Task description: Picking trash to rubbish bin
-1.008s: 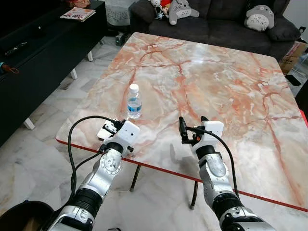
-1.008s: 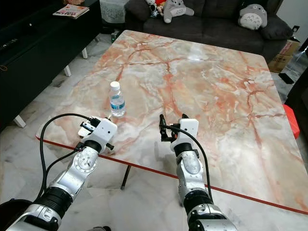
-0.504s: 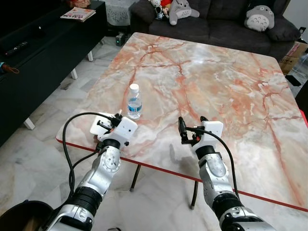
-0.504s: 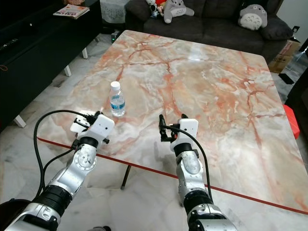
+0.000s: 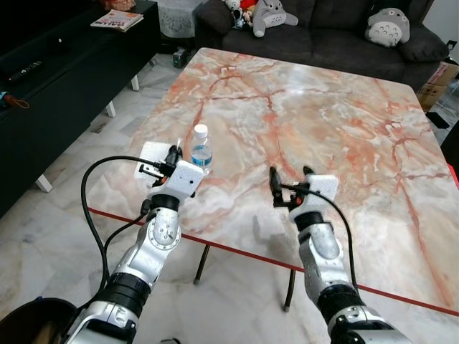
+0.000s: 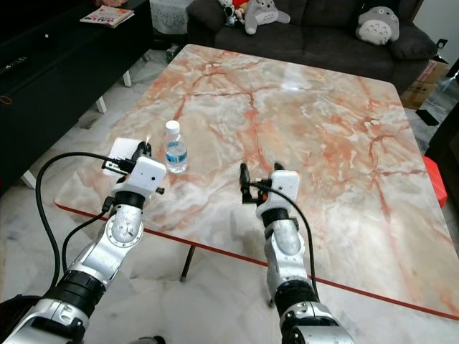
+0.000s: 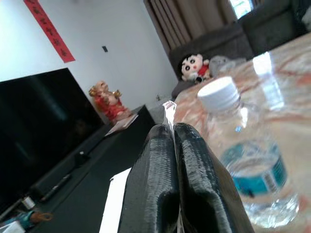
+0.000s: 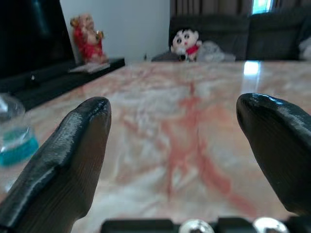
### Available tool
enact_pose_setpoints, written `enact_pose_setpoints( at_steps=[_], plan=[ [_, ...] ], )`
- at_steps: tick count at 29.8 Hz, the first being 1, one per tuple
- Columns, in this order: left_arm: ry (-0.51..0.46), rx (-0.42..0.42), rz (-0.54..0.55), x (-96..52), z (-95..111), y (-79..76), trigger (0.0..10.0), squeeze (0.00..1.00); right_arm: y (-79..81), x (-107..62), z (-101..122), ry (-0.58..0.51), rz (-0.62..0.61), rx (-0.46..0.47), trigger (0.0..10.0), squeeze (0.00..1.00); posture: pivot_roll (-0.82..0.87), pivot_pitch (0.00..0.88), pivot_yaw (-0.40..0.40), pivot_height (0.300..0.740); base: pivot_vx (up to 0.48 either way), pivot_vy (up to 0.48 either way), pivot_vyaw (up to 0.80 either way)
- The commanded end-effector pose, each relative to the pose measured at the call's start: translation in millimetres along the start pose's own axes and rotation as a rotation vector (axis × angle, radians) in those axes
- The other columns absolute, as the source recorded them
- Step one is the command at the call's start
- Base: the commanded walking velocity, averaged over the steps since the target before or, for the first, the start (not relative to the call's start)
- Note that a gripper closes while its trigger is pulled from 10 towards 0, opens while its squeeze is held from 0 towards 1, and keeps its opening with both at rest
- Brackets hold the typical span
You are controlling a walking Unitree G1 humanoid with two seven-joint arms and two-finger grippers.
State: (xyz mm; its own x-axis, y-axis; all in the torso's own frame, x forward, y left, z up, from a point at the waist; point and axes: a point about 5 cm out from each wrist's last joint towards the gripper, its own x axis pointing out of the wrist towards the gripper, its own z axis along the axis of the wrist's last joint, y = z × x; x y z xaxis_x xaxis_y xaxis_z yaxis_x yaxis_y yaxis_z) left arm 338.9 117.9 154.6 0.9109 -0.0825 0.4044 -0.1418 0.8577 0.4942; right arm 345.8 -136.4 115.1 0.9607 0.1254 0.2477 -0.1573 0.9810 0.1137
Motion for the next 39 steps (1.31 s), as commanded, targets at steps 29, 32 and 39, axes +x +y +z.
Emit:
enact_pose_setpoints(
  at_steps=[29, 32, 39],
  plan=[
    [-0.071, -0.081, -0.010, 2.0, 12.7, -6.2, 10.0, 0.00, -12.3, 0.6, 7.4, -0.016, -0.023, -0.017, 10.0, 0.00, 0.10, 0.109, -0.138, 0.740, 0.000, 0.000, 0.00],
    [-0.062, -0.076, -0.026, 1.6, 11.7, -9.3, 10.0, 0.00, -12.0, 0.7, 7.2, -0.015, -0.023, -0.016, 10.0, 0.00, 0.10, 0.112, -0.137, 0.740, 0.000, 0.000, 0.00],
    [-0.061, -0.081, -0.031, 0.4, 11.9, -11.0, 10.0, 0.00, -11.6, 0.1, 6.2, -0.009, -0.022, -0.014, 10.0, 0.00, 0.10, 0.107, -0.136, 0.740, -0.121, 0.000, 0.00]
  ],
)
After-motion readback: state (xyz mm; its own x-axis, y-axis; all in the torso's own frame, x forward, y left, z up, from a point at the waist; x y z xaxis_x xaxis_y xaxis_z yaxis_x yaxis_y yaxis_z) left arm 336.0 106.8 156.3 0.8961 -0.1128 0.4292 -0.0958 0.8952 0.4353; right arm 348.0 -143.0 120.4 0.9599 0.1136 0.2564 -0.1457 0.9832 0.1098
